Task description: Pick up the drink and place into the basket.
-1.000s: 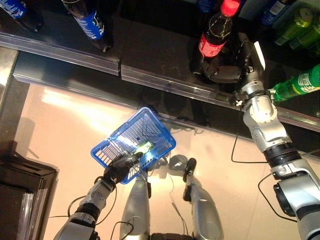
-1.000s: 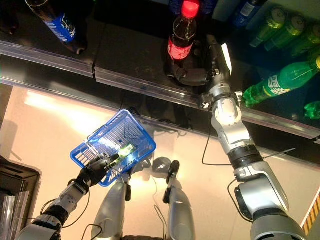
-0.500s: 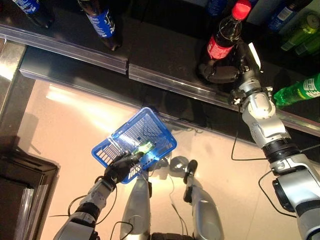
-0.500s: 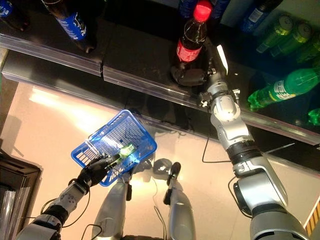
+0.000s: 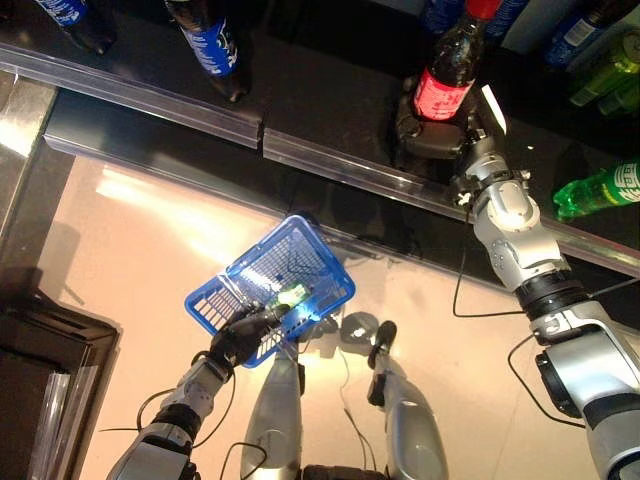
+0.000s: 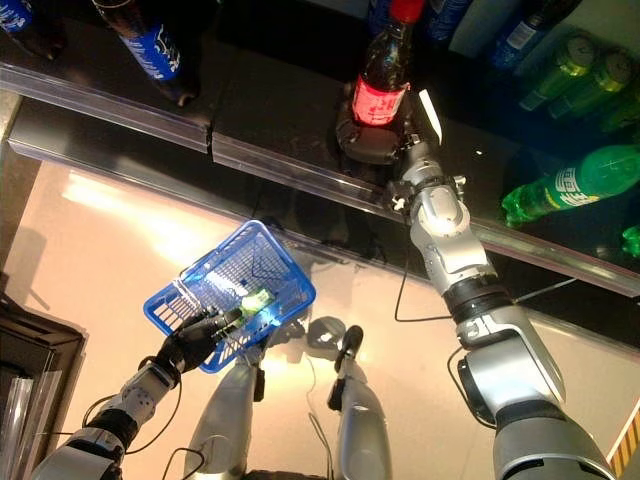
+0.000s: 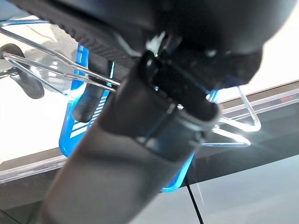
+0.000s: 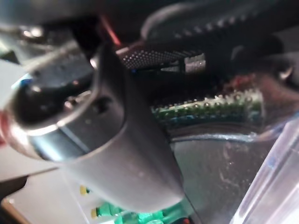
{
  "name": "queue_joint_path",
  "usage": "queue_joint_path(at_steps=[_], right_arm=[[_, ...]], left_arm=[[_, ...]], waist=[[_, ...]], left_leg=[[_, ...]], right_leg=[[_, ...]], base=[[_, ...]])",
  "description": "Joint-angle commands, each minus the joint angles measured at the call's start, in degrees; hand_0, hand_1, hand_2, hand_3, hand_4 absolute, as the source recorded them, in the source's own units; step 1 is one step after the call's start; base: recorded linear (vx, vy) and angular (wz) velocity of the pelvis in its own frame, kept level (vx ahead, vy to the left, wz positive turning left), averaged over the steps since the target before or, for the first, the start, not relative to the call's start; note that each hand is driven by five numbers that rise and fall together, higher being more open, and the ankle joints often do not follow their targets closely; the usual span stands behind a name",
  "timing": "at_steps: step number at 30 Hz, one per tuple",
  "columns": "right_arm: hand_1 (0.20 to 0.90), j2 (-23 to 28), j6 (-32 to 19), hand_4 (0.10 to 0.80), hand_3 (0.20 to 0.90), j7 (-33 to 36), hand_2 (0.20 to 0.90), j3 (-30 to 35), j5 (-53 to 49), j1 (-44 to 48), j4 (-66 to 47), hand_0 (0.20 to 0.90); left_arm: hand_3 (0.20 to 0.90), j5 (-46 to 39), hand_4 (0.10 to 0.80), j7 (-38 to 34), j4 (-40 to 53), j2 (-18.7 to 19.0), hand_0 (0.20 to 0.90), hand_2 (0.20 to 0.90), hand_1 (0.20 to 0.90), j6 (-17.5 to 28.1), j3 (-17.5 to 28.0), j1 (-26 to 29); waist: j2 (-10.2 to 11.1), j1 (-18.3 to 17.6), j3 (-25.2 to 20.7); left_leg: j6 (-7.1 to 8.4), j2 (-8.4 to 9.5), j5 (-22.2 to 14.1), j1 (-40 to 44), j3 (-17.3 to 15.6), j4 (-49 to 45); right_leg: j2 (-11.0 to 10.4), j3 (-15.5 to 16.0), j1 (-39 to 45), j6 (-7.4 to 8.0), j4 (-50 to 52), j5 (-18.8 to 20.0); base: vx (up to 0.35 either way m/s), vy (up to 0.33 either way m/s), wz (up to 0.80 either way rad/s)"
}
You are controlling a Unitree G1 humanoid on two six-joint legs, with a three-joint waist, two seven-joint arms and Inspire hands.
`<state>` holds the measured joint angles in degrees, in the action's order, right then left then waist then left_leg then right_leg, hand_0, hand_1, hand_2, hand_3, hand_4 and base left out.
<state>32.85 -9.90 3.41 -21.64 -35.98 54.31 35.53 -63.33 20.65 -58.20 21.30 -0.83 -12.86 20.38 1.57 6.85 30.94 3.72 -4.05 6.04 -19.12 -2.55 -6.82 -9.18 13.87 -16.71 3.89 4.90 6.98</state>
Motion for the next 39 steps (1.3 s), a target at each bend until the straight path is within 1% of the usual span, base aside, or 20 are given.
queue_joint_path(at_steps=[1, 5, 11, 16, 20, 26, 31, 33, 39], right_arm=[[0.3, 2.6, -4.1, 0.1, 0.2, -1.2, 0.3, -0.5, -2.0, 9.6, -2.9, 0.3], [0.3, 2.1, -4.0, 0.1, 0.2, -1.0, 0.3, -0.5, -1.2, 9.6, -3.0, 0.3], [0.3, 2.2, -4.8, 0.1, 0.2, -0.7, 0.3, -0.3, 0.0, 9.4, -4.3, 0.3], [0.3, 2.5, -5.5, 0.1, 0.2, 0.2, 0.3, 0.0, 4.0, 7.3, -7.5, 0.3], [0.3, 3.6, -4.6, 0.1, 0.2, -0.8, 0.3, 1.2, 4.7, 2.7, -11.6, 0.3], [0.3, 4.4, -4.1, 0.1, 0.2, -2.0, 0.3, 3.8, 5.1, -6.6, -17.3, 0.3], [0.3, 3.2, -4.4, 0.1, 0.2, -2.8, 0.3, 5.2, 6.0, -13.6, -21.9, 0.3], [0.3, 2.1, -4.0, 0.1, 0.2, -3.4, 0.3, 5.6, 6.4, -16.9, -24.4, 0.3], [0.3, 1.1, -3.8, 0.1, 0.2, -4.6, 0.3, 5.4, 6.0, -19.9, -27.5, 0.3]], left_arm=[[0.2, -1.2, 0.1, 5.3, 4.7, -1.0, 0.3, 0.3, 0.3, 0.3, -4.2, -2.7], [0.2, -1.5, 0.1, 5.5, 5.0, -1.3, 0.3, 0.3, 0.3, 0.6, -4.4, -3.0], [0.2, -2.0, 0.1, 5.0, 5.5, -1.5, 0.3, 0.3, 0.3, 1.1, -4.3, -3.2], [0.2, -2.3, 0.1, 5.4, 6.1, -1.5, 0.3, 0.3, 0.3, 1.8, -3.6, -4.4], [0.2, -2.1, 0.1, 5.2, 7.4, -2.0, 0.3, 0.3, 0.3, 2.6, -2.3, -6.8], [0.2, -0.5, 0.1, 5.5, 10.4, -2.7, 0.3, 0.3, 0.3, 2.0, -0.6, -9.9], [0.2, -0.8, 0.1, 5.0, 12.9, -3.5, 0.3, 0.3, 0.3, 2.1, 0.1, -11.6], [0.2, -0.7, 0.1, 5.3, 13.8, -3.9, 0.3, 0.3, 0.3, 2.3, 1.1, -12.6], [0.2, -1.9, 0.1, 6.7, 16.1, -4.5, 0.3, 0.3, 0.3, 3.5, 2.2, -13.8]], waist=[[-3.1, 0.6, -1.9], [-3.5, 0.6, -1.7], [-3.5, 0.6, -1.8], [-3.3, 0.5, -3.0], [-2.7, 0.5, -6.4], [-1.3, 0.9, -12.6], [-0.7, 1.0, -16.8], [-0.3, 1.3, -19.5], [0.0, 2.1, -22.1]], left_leg=[[-1.7, 2.87, -7.3, -0.6, -0.5, -7.0], [-1.75, 3.08, -7.2, -0.6, -0.5, -6.8], [-1.76, 3.16, -7.0, 0.0, -0.6, -6.0], [-1.54, 3.23, -6.4, 2.6, -1.0, -3.2], [-0.89, 2.82, -5.7, 7.1, -1.9, 1.3], [0.04, 1.92, -4.1, 13.4, -2.2, 7.1], [0.24, 1.79, -3.5, 17.6, -2.4, 10.0], [0.22, 1.73, -3.7, 19.8, -2.4, 10.8], [0.31, 1.66, -4.1, 22.1, -2.1, 11.5]], right_leg=[[-2.6, 0.6, -1.8, 3.27, 7.7, -6.0], [-2.7, 0.5, -2.0, 3.32, 7.6, -5.8], [-2.7, 0.6, -1.6, 3.4, 7.2, -5.7], [-2.4, 0.6, 0.8, 3.61, 5.1, -5.3], [-2.7, 1.5, 5.4, 4.21, 1.5, -4.7], [-2.6, 3.4, 12.4, 4.85, -3.3, -3.6], [-2.2, 4.5, 16.6, 5.08, -6.2, -2.7], [-1.7, 5.1, 18.8, 4.88, -6.9, -2.9], [-0.7, 6.4, 22.1, 4.29, -8.1, -3.5]], base=[[0.0, 0.0, 0.0], [0.0, 0.0, 0.0], [0.0, 0.0, 0.0], [0.0, 0.0, 0.0], [0.047, -0.006, 0.04], [0.107, -0.043, 0.12], [0.096, -0.02, 0.1], [0.138, -0.017, 0.16], [0.05, -0.014, 0.08]])
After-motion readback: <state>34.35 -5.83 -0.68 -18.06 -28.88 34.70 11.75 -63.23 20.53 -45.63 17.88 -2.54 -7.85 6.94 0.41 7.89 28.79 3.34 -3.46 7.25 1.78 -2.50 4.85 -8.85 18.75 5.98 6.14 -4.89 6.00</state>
